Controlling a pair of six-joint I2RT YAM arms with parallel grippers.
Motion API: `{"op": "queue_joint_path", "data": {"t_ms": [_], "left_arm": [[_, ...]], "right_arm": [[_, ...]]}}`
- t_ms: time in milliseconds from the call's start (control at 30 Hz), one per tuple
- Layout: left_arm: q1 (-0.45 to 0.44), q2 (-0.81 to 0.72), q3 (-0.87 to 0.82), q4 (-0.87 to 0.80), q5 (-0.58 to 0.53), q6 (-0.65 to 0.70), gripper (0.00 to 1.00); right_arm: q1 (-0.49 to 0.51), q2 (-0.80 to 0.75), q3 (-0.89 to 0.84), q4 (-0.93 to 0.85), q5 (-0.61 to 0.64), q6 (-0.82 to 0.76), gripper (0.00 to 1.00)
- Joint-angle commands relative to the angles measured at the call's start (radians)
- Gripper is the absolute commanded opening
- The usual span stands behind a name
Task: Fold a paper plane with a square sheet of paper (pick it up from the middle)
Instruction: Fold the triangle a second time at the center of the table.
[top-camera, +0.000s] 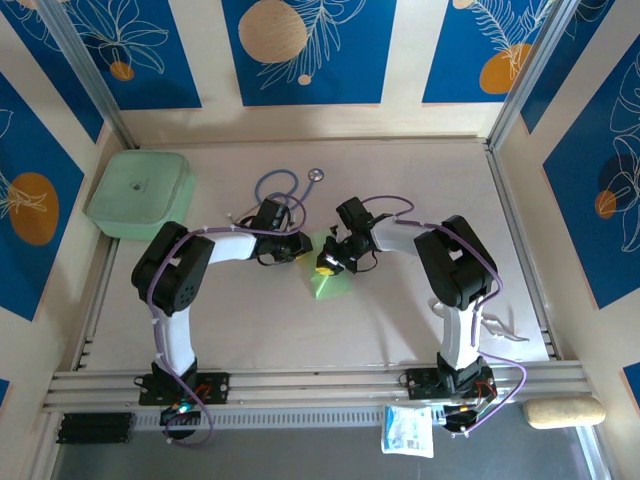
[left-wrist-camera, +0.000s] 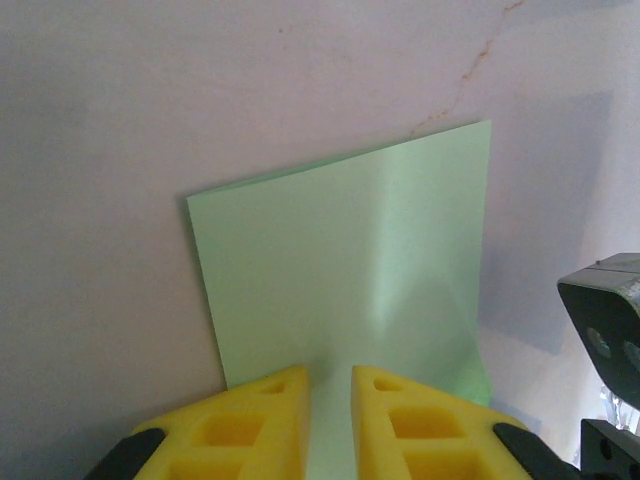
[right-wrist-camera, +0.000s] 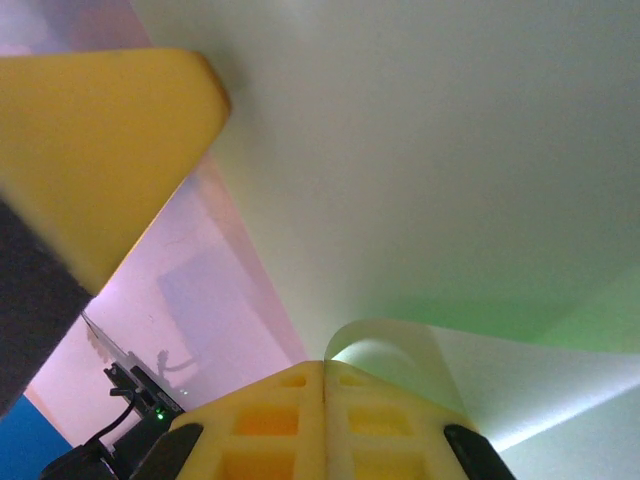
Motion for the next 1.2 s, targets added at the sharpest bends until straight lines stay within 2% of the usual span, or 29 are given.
{"op": "queue_joint_path", "data": {"t_ms": [0,1167], "left_arm": [[0.002,0.037,-0.031,-0.042,0.013,0.001,0.2],[0.001,0.034,-0.043,-0.037,0.011,-0.003,0.2]], "right_arm": [[0.007,0.022,0.02,0.003,0.002,0.012,0.0],[0.007,0.055,0.022,0.002,0.018,0.022,0.0]]}}
